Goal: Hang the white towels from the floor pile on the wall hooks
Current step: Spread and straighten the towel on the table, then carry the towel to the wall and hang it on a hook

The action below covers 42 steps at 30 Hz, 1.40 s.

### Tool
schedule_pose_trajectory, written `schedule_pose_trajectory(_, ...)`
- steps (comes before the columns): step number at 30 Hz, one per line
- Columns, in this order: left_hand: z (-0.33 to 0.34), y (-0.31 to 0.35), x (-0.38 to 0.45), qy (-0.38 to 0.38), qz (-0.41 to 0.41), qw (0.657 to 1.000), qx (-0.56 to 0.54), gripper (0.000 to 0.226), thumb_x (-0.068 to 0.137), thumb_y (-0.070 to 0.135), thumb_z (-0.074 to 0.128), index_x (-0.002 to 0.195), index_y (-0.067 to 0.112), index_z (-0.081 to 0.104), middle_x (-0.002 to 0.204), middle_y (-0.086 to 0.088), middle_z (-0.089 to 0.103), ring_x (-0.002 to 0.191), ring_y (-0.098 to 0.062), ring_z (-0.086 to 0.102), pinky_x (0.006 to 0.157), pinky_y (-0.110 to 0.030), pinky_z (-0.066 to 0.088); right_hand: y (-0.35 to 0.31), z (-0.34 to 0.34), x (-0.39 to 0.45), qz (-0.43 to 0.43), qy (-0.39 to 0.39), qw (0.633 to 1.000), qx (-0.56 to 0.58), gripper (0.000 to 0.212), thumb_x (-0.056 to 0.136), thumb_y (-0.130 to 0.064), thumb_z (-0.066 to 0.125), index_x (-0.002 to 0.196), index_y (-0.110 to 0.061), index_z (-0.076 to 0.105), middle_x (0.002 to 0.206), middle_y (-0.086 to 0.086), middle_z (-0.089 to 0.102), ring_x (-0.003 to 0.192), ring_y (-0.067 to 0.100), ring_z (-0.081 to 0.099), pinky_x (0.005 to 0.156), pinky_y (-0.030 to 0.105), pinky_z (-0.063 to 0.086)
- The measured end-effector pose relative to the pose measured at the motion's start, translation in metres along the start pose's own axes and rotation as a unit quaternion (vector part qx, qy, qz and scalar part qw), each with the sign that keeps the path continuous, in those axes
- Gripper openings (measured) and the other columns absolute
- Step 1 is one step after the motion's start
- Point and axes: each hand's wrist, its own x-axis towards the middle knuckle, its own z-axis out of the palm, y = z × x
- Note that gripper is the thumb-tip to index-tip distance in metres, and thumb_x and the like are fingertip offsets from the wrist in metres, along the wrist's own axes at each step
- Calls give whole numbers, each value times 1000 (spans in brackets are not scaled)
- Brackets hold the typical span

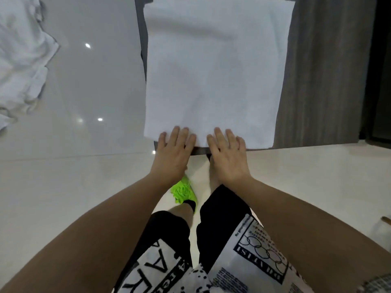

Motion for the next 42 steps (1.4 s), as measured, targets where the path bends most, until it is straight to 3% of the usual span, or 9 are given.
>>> schedule_pose_trajectory(2,11,6,-10,60,10,997,41,49,75,7,49,125,7,48,126,-14,51,115,-36,49,84,-49,41,-2,12,-7,-7,61,998,-33,60,68,-15,69,124,-14,47,131,9,48,111,35,48,84,47,40)
schedule_pose_trajectory(4,17,9,-19,63,15,997,45,40,72,1,43,110,9,53,107,-10,56,99,-33,53,74,-43,40,-4,16,-16,2,88,995,-38,38,73,-10,58,110,-12,53,111,9,55,95,33,52,76,44,40)
schedule_pose_trajectory(10,-30,1,-56,38,-30,998,-51,30,66,-6,43,90,11,46,79,-5,42,69,-26,42,60,-35,27,-24,-27,-54,122,48,990,58,20,81,-7,48,97,-13,58,97,6,59,93,28,51,78,35,33)
schedule_pose_trajectory(16,-184,-33,-92,124,-90,978,-141,21,73,7,57,91,11,48,82,-5,46,74,-27,49,62,-33,38,-38,-192,-67,78,177,972,133,5,79,-10,50,81,-12,54,83,10,61,79,34,55,63,34,31)
schedule_pose_trajectory(20,-309,-65,-124,210,-149,956,-142,19,74,8,54,89,17,49,82,0,47,75,-21,45,66,-30,36,-51,-347,-70,0,220,966,137,21,77,-13,43,60,-18,31,58,-4,38,65,29,42,58,32,25)
schedule_pose_trajectory(23,-392,-100,-163,295,-201,925,-133,21,70,6,49,86,20,50,81,1,50,76,-24,48,65,-31,36,-76,-449,-69,-94,282,943,149,11,68,-20,32,60,-15,36,57,1,42,64,30,44,55,33,25)
schedule_pose_trajectory(29,-481,-155,-290,419,-327,841,-105,17,70,9,47,77,24,49,84,-3,55,76,-24,46,63,-30,34,-181,-582,-76,-309,347,880,95,41,87,-53,43,62,-20,42,56,-4,46,61,25,50,55,32,29)
schedule_pose_trajectory(35,-464,-172,-442,464,-456,753,-100,19,70,7,43,75,25,48,80,-2,54,76,-27,50,59,-30,33,-320,-615,-115,-488,347,800,10,42,92,-52,49,75,-15,55,63,0,57,65,27,55,60,35,46)
schedule_pose_trajectory(42,-381,-151,-634,458,-604,645,-96,17,71,7,43,75,23,46,86,-6,58,77,-28,50,59,-29,34,-497,-576,-212,-616,347,707,12,37,93,-48,53,80,-13,56,65,3,54,73,34,56,57,34,34)
